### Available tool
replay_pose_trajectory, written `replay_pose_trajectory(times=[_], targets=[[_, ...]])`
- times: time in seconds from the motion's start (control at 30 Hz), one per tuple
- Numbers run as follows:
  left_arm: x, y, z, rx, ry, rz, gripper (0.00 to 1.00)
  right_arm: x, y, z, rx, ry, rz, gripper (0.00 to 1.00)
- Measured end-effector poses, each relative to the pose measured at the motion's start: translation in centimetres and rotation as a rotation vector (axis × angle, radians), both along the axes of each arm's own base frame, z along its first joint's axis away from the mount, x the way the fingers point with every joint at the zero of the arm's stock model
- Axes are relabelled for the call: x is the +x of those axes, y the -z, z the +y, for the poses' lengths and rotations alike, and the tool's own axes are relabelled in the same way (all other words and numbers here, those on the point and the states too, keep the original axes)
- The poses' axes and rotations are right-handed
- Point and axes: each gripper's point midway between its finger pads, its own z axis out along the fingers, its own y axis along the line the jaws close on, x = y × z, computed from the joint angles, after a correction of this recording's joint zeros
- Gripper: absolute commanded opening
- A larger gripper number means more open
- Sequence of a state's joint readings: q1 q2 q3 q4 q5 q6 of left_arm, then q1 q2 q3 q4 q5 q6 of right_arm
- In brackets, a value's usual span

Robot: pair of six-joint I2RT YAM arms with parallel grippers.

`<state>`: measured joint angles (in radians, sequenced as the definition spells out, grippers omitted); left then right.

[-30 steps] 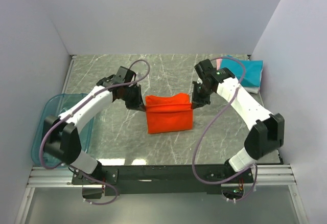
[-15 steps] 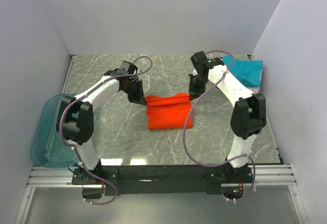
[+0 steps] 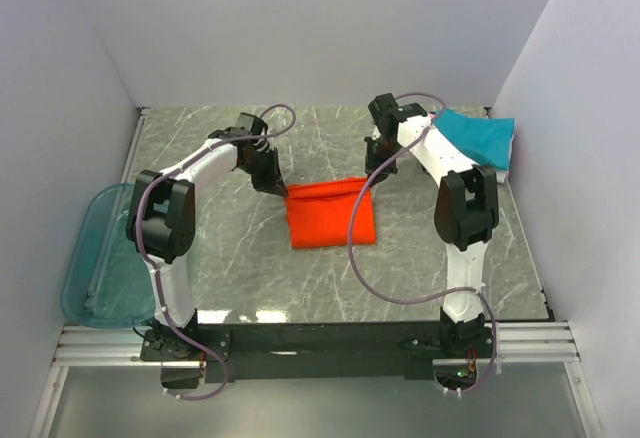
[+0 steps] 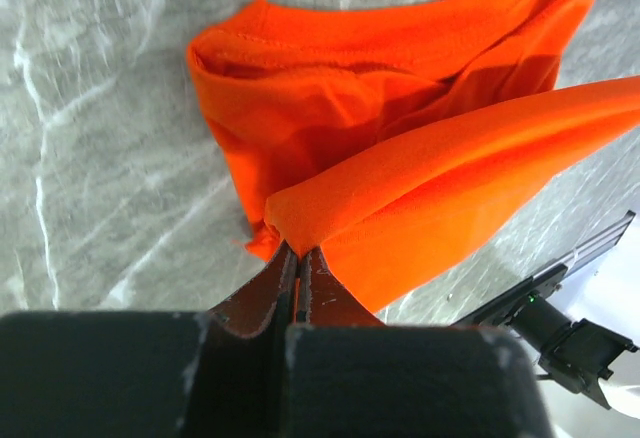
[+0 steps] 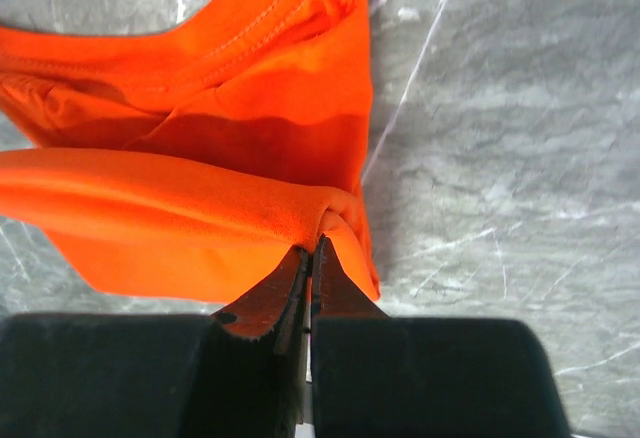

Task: Fold and stack the t-shirts
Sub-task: Fold the tshirt, then neatly place the folded tshirt to the corner

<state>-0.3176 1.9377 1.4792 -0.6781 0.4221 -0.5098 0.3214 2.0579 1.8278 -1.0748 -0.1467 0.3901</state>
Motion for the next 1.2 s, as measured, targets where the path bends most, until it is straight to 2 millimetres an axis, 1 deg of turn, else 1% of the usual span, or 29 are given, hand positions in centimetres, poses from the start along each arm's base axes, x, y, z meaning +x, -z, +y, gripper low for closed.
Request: replay_pose_trajectory(times=[0.17,0.3,0.33,0.37,0.4,0.43,0.47,0.5,0.53,0.57,0.6,0.73,0.83,0.87,0.93,1.07,1.2], targets=[[0.4,0.7,0.0,0.004,-0.010,0.012,0.00,0.7,1.2,-0.1,-0.007,-0.013,0.020,0.00],[0.6,0.8,0.1,0.011,-0.035,0.014,0.00,1.3,2.1,0.0,-0.012,-0.021,0.032,0.00],[0.7,0.8,0.1,0.012,-0.042,0.011,0.01,1.3,2.3,0.0,-0.012,-0.023,0.037,0.02],[0.9,0.8,0.1,0.013,-0.049,0.011,0.09,1.4,2.4,0.0,-0.009,-0.025,0.038,0.07],[1.0,0.8,0.2,0.014,-0.058,0.011,0.17,1.6,2.5,0.1,-0.005,-0.027,0.040,0.15],[1.1,0.9,0.3,0.021,-0.072,0.010,0.25,2.0,2.4,0.2,0.002,-0.030,0.034,0.29],[1.3,0.9,0.5,0.033,-0.086,0.007,0.35,2.4,2.4,0.3,0.007,-0.030,0.028,0.36],[1.6,1.0,0.8,0.045,-0.105,0.005,0.39,3.0,2.4,0.4,0.010,-0.036,0.019,0.41],[1.9,0.9,1.1,0.057,-0.125,0.000,0.44,3.6,2.3,0.5,0.022,-0.041,0.008,0.52],[2.3,0.9,1.5,0.069,-0.147,-0.007,0.50,4.2,2.2,0.6,0.034,-0.041,-0.002,0.57],[2.7,0.9,1.8,0.076,-0.167,-0.015,0.53,5.1,1.8,0.9,0.056,-0.050,-0.019,0.63],[4.1,0.5,2.3,0.070,-0.220,-0.051,0.55,7.4,0.4,1.5,0.128,-0.054,-0.078,0.65],[4.3,0.0,2.0,0.046,-0.225,-0.080,0.55,7.9,-0.4,1.5,0.167,-0.058,-0.105,0.65],[4.0,-0.1,1.9,0.036,-0.225,-0.083,0.55,7.8,-0.4,1.3,0.175,-0.061,-0.108,0.65],[3.2,-0.1,1.6,0.017,-0.217,-0.082,0.56,6.9,0.1,0.9,0.184,-0.063,-0.092,0.65],[1.2,0.8,0.9,-0.004,-0.187,-0.060,0.57,3.9,1.0,-0.1,0.209,-0.063,-0.038,0.65],[-0.4,1.8,0.0,-0.017,-0.151,-0.036,0.59,1.7,1.2,-0.5,0.263,-0.071,-0.023,0.66]])
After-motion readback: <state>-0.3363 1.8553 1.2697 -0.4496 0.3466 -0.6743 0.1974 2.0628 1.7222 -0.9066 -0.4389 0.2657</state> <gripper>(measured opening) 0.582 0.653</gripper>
